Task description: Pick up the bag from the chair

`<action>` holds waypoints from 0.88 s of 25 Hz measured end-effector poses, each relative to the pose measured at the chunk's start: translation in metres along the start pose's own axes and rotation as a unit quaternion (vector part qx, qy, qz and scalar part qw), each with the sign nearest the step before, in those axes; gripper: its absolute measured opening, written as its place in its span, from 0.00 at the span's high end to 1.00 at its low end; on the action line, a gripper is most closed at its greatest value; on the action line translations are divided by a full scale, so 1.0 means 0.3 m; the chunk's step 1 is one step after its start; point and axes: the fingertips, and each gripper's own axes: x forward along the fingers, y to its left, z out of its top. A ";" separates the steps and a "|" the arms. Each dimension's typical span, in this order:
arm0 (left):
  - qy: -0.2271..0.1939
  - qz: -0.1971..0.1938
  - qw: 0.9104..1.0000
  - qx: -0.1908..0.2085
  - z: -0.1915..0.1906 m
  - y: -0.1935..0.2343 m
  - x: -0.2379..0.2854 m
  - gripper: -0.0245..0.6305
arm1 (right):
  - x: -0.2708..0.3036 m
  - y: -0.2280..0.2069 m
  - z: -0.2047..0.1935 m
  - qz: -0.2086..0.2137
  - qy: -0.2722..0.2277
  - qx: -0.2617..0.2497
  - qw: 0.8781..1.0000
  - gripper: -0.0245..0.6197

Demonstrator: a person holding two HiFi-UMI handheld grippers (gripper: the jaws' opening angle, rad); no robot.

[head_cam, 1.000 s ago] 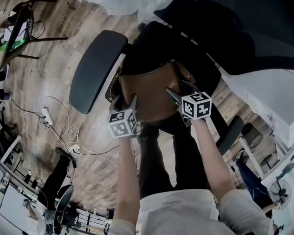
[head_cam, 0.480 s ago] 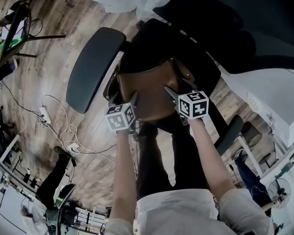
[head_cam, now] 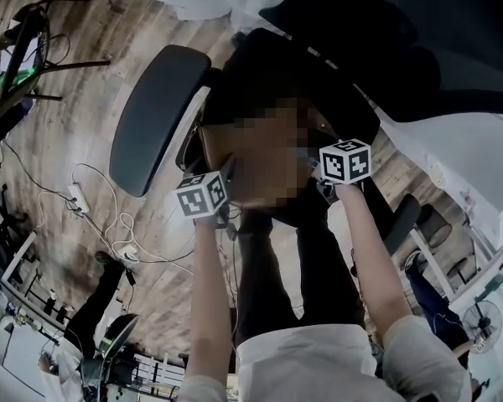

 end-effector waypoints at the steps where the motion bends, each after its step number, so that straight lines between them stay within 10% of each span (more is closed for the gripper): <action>1: 0.004 -0.003 1.000 -0.001 -0.001 0.003 0.003 0.49 | 0.012 0.008 -0.003 0.012 0.008 -0.003 1.000 0.46; 7: 0.023 -0.041 0.999 -0.017 -0.033 0.001 0.043 0.49 | 0.108 -0.004 -0.047 -0.002 0.069 -0.034 0.997 0.39; 11: 0.037 -0.054 0.998 -0.021 -0.041 0.006 0.052 0.48 | 0.150 -0.023 -0.096 0.044 0.095 0.049 0.993 0.35; 22: 0.009 -0.036 0.999 -0.019 -0.046 -0.007 0.059 0.48 | 0.114 0.007 -0.089 0.035 0.046 0.045 0.997 0.46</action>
